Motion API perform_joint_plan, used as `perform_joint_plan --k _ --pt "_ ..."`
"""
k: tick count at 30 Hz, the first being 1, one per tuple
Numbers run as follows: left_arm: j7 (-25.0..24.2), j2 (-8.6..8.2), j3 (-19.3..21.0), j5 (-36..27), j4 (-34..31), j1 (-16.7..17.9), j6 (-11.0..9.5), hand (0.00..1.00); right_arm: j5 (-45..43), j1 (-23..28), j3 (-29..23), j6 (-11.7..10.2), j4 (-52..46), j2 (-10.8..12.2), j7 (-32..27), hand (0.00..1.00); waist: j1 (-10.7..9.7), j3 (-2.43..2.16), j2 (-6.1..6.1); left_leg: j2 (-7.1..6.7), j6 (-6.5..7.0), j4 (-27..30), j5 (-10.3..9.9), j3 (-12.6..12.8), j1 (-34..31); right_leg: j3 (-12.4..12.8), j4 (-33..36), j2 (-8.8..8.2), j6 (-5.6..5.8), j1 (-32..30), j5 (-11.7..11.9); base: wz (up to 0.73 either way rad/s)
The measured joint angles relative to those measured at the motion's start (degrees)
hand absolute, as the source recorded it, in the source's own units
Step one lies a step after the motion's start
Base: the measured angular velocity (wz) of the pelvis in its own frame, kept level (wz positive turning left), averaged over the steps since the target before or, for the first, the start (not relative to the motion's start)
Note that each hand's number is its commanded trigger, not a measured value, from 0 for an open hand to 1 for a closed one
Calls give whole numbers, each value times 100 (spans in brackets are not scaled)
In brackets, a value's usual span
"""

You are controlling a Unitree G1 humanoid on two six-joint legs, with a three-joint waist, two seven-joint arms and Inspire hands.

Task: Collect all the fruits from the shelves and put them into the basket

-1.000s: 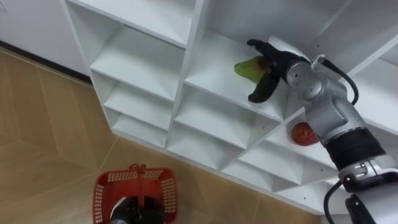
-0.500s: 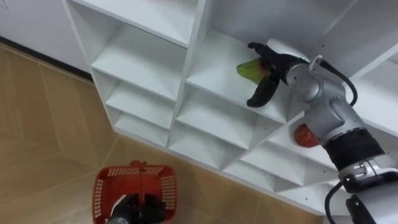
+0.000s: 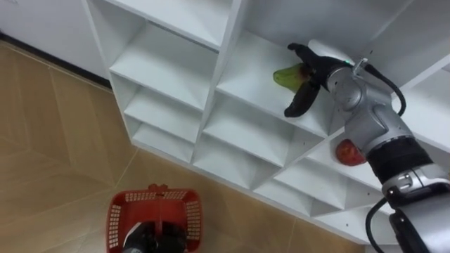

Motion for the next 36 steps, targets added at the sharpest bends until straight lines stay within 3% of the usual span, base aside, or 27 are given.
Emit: perform_joint_plan --k 11,13,14,15,16,23,31,36 --pt "0 -13 -102 -1 -50 -79 76 100 48 -274 2 67 560 -6 22 0 101 5 1 1 1 96 -1 -72 -59 -72 3 3 -14 10 21 3" --pt "0 -11 -101 -1 -50 -81 76 100 49 -336 -2 69 676 -8 51 0 133 35 31 3 1 113 -1 -75 -55 -71 2 5 -15 27 23 0" --pt "2 -9 -99 3 -50 -83 76 100 49 -383 -2 70 748 -10 64 21 143 39 21 4 1 127 -2 -77 -58 -71 2 4 -16 31 25 0" --pt "3 -8 -99 3 -50 -83 77 100 49 -399 -2 70 758 -10 67 68 145 46 21 5 1 133 -3 -80 -61 -70 2 5 -17 32 26 0" --pt "3 -8 -99 2 -51 -84 77 100 49 -418 -2 71 771 -10 73 100 146 64 31 6 1 145 -3 -83 -67 -70 2 6 -19 32 29 0" --pt "0 -28 -92 10 -146 -112 83 100 105 -419 -85 71 781 -42 466 100 136 68 33 21 -1 178 -5 -93 -102 -78 -1 20 -26 5 71 0" --pt "-14 -91 -197 -4 -315 -100 101 100 48 -417 -202 119 998 -201 35 100 368 70 78 24 -7 184 20 -127 -148 -83 -10 27 -32 -42 88 1" --pt "-90 -106 -205 -7 -315 -128 100 100 51 -417 -202 59 971 -241 38 100 322 64 70 23 -7 173 21 -142 -146 -93 -16 29 -32 -39 88 1"
